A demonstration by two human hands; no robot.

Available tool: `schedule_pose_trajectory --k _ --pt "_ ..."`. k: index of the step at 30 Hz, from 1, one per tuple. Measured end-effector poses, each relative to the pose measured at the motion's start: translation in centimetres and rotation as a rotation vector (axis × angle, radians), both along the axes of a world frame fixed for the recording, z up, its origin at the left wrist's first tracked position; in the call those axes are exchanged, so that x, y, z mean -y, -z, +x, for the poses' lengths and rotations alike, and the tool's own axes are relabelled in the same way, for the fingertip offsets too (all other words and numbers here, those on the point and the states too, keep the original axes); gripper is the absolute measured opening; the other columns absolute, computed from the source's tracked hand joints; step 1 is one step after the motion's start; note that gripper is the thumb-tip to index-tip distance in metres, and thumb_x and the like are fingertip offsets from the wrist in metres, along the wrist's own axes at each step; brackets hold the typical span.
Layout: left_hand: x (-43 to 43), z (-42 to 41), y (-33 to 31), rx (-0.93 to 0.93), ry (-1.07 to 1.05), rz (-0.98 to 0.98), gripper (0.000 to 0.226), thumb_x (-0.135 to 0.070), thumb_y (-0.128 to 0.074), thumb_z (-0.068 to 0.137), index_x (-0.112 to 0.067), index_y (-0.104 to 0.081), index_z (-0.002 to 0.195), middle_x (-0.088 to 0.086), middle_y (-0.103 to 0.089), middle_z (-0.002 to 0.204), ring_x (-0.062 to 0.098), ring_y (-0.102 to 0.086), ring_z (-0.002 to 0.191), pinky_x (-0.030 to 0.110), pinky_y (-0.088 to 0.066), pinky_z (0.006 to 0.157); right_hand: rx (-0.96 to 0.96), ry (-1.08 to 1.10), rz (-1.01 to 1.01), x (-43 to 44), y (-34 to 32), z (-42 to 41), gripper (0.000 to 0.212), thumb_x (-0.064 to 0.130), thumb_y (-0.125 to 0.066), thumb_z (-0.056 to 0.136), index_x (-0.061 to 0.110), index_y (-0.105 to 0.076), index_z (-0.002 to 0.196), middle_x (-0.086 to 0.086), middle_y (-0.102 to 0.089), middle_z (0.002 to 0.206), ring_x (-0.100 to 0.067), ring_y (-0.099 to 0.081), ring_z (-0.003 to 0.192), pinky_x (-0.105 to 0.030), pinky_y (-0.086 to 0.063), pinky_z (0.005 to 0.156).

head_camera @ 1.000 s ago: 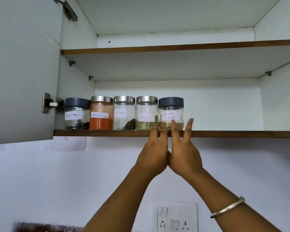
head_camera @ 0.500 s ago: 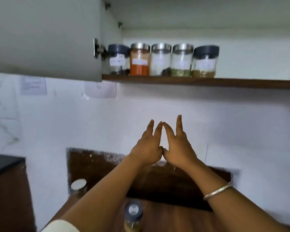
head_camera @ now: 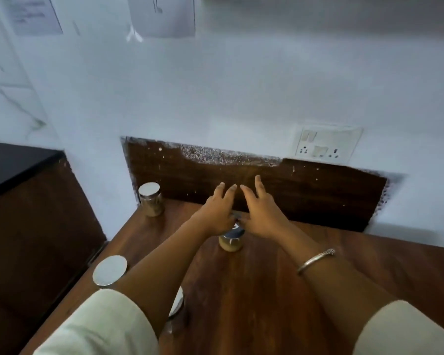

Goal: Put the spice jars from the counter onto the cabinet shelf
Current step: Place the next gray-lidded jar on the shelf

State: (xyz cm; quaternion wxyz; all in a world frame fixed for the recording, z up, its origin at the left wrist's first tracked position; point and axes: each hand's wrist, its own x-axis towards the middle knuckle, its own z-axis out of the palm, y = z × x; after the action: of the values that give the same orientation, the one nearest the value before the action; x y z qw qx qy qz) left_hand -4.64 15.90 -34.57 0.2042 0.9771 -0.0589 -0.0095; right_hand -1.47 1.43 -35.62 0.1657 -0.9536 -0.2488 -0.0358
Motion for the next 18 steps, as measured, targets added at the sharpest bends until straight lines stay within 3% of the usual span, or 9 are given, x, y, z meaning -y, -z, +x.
schedule_pose_trajectory --k 7,12,18 --pt "-2.3 3.2 9.3 -0.182 -0.072 -0.074 0.088 -0.031 -0.062 0.086 -0.016 -0.003 0.149 0.016 -0.002 0.156 0.036 -0.011 0.143 0.040 -0.025 0.112 -0.205 0.013 -0.034 -1.9 9.3 4.3 0.094 0.050 -0.066 0.078 0.019 -0.012 0.149 -0.015 0.000 0.158 -0.036 -0.018 0.141 -0.042 -0.031 0.110" --pt "-2.7 4.8 14.1 -0.301 -0.132 -0.133 0.095 -0.040 -0.062 0.084 -0.021 0.005 0.149 0.014 0.000 0.156 0.035 -0.014 0.142 0.044 -0.026 0.114 -0.326 0.077 -0.009 -1.7 13.6 6.2 0.098 0.052 -0.064 0.080 0.020 -0.003 0.150 -0.013 0.003 0.158 -0.034 -0.014 0.143 -0.039 -0.026 0.111" --pt "-2.0 6.3 17.0 -0.354 -0.190 -0.173 0.088 -0.025 -0.059 0.086 -0.028 0.003 0.148 0.012 -0.004 0.156 0.034 -0.017 0.142 0.042 -0.027 0.112 -0.396 0.098 0.074 -2.4 16.2 7.7 0.096 0.044 -0.066 0.082 0.021 -0.002 0.149 -0.012 -0.009 0.156 -0.031 -0.019 0.141 -0.038 -0.032 0.108"
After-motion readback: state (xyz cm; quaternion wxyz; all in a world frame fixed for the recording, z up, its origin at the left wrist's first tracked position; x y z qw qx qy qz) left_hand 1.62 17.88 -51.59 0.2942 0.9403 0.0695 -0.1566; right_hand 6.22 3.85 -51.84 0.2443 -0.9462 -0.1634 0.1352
